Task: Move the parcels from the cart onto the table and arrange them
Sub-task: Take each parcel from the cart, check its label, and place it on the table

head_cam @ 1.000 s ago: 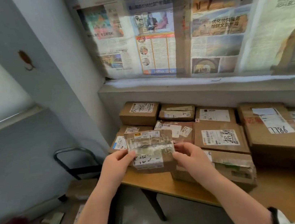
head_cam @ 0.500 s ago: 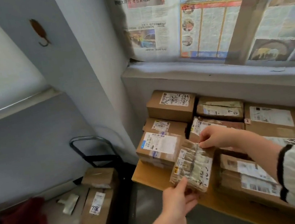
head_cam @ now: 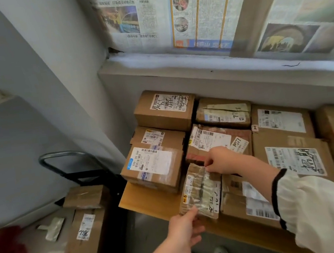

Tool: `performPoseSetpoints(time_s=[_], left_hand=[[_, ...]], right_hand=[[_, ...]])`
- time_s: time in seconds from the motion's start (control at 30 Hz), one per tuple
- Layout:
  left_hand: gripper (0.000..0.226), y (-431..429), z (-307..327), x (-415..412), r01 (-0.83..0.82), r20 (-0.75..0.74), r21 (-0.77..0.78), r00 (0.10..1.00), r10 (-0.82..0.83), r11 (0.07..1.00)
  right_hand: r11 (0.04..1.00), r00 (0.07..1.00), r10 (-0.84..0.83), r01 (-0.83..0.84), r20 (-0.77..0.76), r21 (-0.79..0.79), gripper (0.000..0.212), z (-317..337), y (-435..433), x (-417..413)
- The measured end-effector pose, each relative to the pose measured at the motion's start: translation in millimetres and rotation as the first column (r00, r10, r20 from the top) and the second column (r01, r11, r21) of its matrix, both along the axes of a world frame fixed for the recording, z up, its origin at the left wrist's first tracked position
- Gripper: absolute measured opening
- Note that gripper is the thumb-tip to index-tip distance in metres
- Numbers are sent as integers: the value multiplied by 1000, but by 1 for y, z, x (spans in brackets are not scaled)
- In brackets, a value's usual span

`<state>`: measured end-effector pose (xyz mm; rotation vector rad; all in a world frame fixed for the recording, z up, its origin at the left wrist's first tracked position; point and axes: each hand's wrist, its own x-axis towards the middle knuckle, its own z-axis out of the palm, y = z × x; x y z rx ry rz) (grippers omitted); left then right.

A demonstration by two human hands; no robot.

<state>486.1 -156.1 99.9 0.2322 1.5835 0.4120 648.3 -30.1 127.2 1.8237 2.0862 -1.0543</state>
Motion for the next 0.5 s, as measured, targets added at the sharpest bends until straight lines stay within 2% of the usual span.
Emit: performPoseSetpoints(time_s=[0.27,0.5], left_hand=[[28,-2,-5,6,-47,-53,33,997,49,998],[24,-5,-4,8,-102,-90,67,990,108,993]], right_hand=[[978,972,185,-197,147,71,26,-5,6,-6],[946,945,276,-299,174,126,22,-10,7,-12]])
